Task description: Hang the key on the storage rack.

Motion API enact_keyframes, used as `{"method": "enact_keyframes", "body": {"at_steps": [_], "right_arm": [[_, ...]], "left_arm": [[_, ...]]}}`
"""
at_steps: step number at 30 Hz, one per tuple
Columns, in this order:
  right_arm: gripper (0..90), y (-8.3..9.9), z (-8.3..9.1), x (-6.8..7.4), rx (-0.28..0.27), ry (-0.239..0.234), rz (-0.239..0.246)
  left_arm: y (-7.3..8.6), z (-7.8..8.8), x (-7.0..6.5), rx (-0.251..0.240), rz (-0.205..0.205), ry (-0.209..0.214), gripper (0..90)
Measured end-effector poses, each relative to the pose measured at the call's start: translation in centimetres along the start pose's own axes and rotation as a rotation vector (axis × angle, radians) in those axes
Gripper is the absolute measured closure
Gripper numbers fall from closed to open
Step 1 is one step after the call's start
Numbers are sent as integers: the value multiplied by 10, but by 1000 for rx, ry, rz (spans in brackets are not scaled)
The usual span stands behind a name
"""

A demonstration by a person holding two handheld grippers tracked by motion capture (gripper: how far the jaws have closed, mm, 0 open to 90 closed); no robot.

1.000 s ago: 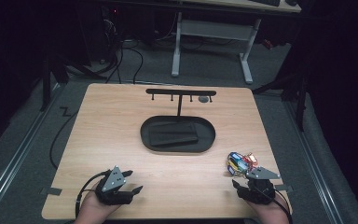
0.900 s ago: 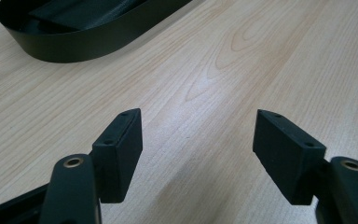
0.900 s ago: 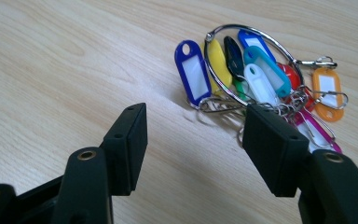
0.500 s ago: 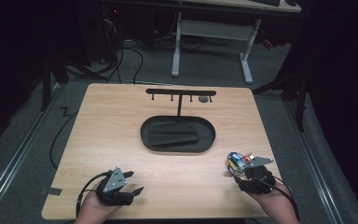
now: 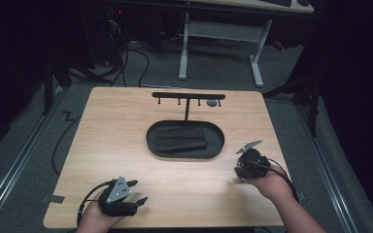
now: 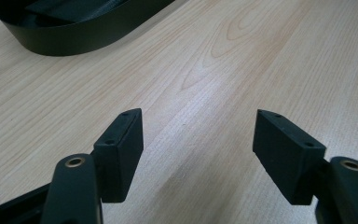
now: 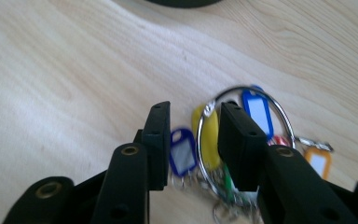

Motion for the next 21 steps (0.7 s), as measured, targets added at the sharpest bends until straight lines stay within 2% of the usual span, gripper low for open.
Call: {"method": "enact_keyframes", "body": {"at_steps": [3,5,9,13,17,21], "right_arm": [[653,-7,-13,-2,46,7,1],[653,-9,-21,-5,83,7,-16],[643,-7,-29,-9,137,-3,-38],[646,-4,-36,-7,181,-10,-35],[705,-3,-40,-4,193,-7,-16],[805,-4,-35,-5,183,-2,-16]], "left_arm": [[2,1,-1,6,-5,-2,343],[2,1,-2,10,-10,-7,345],[4,2,-2,14,-11,-9,346],[4,3,-2,10,-12,-12,347],[3,2,-2,15,-20,-9,349],[3,0,-3,19,-25,-6,349]]}}
Point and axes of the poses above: each handheld gripper's, and its own axes: z roughly backward along the jaws, y roughly out of its underside, x roughly to its left, the point moved 5 cm from there along -z, roughly forward along the jaws, and after that the axes turned 1 degree about y, right-handed, at the moved point
